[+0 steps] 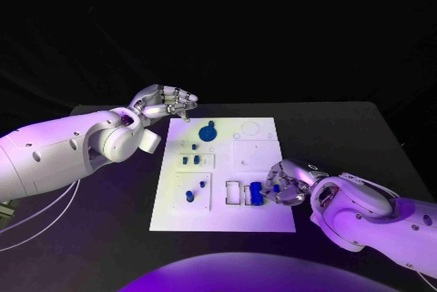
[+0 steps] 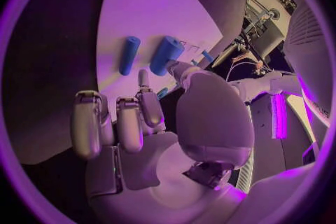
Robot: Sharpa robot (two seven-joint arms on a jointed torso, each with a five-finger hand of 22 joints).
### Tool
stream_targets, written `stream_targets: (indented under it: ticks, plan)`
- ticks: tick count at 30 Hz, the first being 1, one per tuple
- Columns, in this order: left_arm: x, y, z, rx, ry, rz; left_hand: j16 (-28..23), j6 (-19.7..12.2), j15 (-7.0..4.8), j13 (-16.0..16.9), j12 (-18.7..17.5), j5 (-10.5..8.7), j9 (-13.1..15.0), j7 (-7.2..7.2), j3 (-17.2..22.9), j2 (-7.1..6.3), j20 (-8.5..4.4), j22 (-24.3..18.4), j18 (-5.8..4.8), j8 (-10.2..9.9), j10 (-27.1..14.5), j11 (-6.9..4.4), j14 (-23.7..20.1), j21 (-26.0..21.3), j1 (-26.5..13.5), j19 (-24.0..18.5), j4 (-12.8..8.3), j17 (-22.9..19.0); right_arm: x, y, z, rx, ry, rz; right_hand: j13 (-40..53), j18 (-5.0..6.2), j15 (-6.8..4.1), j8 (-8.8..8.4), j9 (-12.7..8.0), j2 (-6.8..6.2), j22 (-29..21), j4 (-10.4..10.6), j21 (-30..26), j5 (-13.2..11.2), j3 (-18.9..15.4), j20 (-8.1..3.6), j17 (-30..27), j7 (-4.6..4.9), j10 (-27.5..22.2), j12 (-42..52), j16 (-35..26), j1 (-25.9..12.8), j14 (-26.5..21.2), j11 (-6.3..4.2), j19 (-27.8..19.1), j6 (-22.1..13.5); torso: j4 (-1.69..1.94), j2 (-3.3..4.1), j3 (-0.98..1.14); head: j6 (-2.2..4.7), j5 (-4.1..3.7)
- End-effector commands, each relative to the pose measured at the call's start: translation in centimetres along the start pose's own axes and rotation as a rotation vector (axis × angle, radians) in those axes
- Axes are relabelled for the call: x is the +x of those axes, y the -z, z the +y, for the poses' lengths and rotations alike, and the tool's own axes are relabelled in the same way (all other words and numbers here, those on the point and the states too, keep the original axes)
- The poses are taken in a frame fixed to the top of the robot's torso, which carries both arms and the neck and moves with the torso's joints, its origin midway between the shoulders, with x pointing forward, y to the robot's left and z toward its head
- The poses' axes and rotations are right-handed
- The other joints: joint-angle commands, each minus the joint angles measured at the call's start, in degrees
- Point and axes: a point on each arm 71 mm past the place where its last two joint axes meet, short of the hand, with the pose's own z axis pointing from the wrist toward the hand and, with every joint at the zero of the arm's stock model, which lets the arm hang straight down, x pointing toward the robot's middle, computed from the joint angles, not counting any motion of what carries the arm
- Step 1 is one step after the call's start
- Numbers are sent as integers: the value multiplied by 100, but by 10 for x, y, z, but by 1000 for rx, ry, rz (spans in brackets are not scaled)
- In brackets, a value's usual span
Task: Assemble the parts on the task board
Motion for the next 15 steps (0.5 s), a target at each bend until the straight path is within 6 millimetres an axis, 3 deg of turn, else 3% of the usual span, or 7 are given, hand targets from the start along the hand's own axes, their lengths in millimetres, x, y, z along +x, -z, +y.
stream_targets:
  ticks: [1, 15]
  plan:
    - [2, 0, -1, 6, 10, 15, -20, -30, -14, 2, 30, 27, -6, -11, -21, 22, 27, -5, 77, 12, -24, -1, -40, -36, -7, -10, -23, -6, 1, 1, 2, -9, 0, -8, 4, -29, -39, 26, -11, 1, 1261, 8, 13, 7, -63, -23, 461, -19, 20, -9, 31, -81, 401, -27, 314, 25, -3, -3, 0, -5, 4]
    - [2, -1, -1, 6, 11, 16, -20, -30, -14, 2, 30, 27, -6, -11, -21, 22, 27, -5, 77, 12, -24, -1, -40, -36, -7, -10, -23, -6, 6, 0, 6, 0, 11, 45, 13, -27, -44, 71, -31, 34, 1259, 103, 2, 17, -268, -30, 496, -32, 14, -35, 46, -270, 406, -36, 311, 24, 5, 4, -1, -9, -5]
